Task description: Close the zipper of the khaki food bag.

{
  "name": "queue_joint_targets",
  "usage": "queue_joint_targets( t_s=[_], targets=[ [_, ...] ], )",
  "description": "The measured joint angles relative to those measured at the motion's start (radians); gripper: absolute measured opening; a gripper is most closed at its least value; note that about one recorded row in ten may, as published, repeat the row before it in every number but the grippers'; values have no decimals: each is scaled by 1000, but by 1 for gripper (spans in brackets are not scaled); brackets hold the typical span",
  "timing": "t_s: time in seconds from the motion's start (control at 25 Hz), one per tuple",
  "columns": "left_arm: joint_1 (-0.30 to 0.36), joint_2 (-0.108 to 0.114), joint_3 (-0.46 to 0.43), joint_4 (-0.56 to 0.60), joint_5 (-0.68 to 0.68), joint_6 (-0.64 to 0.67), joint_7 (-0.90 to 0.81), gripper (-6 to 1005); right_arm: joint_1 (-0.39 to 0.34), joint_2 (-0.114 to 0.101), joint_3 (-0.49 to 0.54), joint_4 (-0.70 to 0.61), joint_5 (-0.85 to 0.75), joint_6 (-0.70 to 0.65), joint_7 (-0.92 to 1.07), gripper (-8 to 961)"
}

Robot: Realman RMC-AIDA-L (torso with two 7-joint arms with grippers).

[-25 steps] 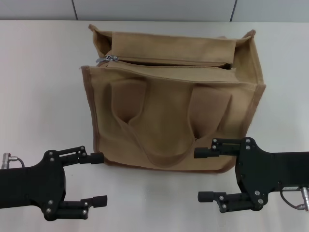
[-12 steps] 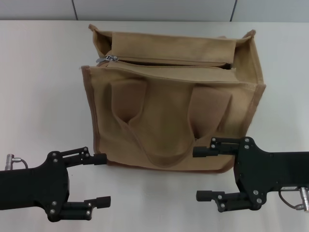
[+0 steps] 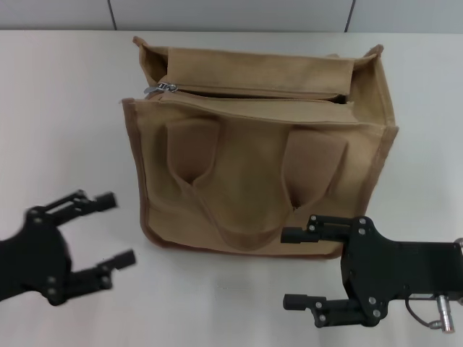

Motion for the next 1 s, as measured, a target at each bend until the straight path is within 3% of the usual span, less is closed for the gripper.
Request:
queue_joint_targets(
  t_s=[0.08, 0.24, 0.32, 0.56, 1.0],
  targets=[
    [27, 1, -66, -15, -14, -4, 27, 795, -1, 0, 0, 22, 8, -1, -16, 732],
    [74, -1, -294, -113, -63, -41, 127, 794, -3, 0, 0, 75, 26, -8, -66, 731],
    [71, -8, -344, -145, -72, -55, 144, 794, -3, 0, 0, 91, 26, -6, -85, 731],
    [-8, -20, -365, -239, -80, -237, 156, 793, -1, 0, 0, 108, 26, -12, -94, 731],
    [-103, -21, -349, -318, -56, -361, 201, 791, -12, 1, 3, 125, 26, 12, -123, 732]
  ],
)
